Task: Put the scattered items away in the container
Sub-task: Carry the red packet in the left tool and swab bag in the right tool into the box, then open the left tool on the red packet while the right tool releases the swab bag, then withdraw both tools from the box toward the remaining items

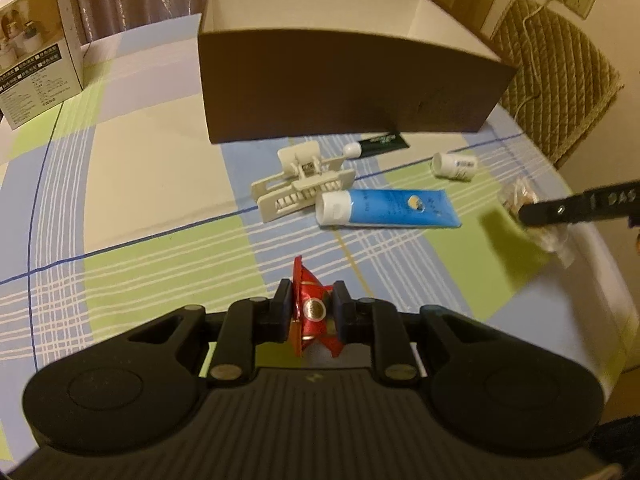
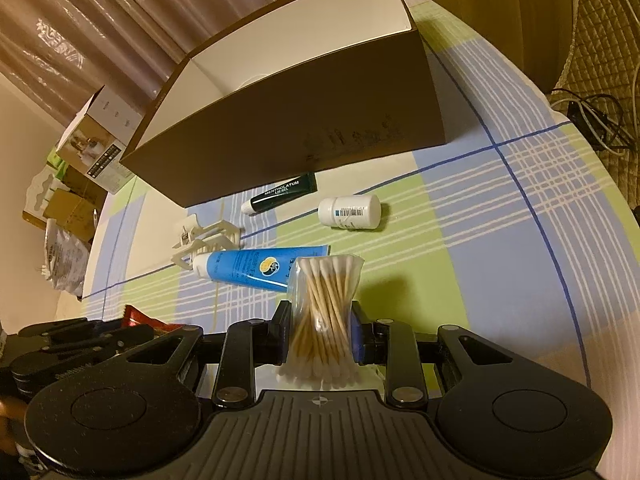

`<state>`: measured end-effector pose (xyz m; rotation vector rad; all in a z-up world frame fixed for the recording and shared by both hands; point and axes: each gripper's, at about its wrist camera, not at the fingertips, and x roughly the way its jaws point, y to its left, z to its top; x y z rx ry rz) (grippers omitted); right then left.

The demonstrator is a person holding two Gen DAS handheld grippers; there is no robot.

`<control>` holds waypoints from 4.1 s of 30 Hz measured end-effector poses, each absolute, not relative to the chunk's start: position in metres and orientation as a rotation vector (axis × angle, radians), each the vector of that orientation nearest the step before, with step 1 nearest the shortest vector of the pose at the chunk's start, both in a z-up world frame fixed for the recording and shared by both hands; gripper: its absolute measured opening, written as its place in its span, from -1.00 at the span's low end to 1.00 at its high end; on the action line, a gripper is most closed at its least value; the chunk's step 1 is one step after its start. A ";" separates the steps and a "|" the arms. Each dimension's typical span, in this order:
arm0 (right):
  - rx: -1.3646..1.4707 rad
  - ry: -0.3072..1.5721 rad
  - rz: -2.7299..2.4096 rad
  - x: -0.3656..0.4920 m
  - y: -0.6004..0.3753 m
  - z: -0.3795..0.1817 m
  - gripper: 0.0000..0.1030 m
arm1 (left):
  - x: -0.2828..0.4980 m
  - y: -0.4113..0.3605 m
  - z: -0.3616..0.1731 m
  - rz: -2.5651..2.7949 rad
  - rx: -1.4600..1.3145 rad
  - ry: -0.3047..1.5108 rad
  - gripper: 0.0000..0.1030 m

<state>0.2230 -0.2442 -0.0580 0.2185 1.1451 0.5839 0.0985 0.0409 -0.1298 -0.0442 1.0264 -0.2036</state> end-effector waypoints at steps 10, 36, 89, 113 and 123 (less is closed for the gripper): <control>0.176 1.141 0.621 0.219 -0.239 -0.051 -0.39 | 0.097 0.042 -0.100 -0.208 -0.054 0.970 -0.68; 0.023 0.898 0.711 0.319 -0.202 0.034 -0.39 | 0.241 -0.003 -0.013 -0.324 0.050 0.731 -0.68; -0.411 0.917 0.708 0.474 -0.102 -0.037 0.93 | 0.430 0.009 -0.108 -0.259 -0.014 1.007 0.21; -0.421 0.934 0.687 0.416 -0.134 0.001 0.93 | 0.375 -0.004 -0.070 -0.253 0.055 1.008 0.63; -0.353 0.899 0.665 0.392 -0.154 0.024 0.93 | 0.333 -0.003 -0.039 -0.258 0.074 0.946 0.63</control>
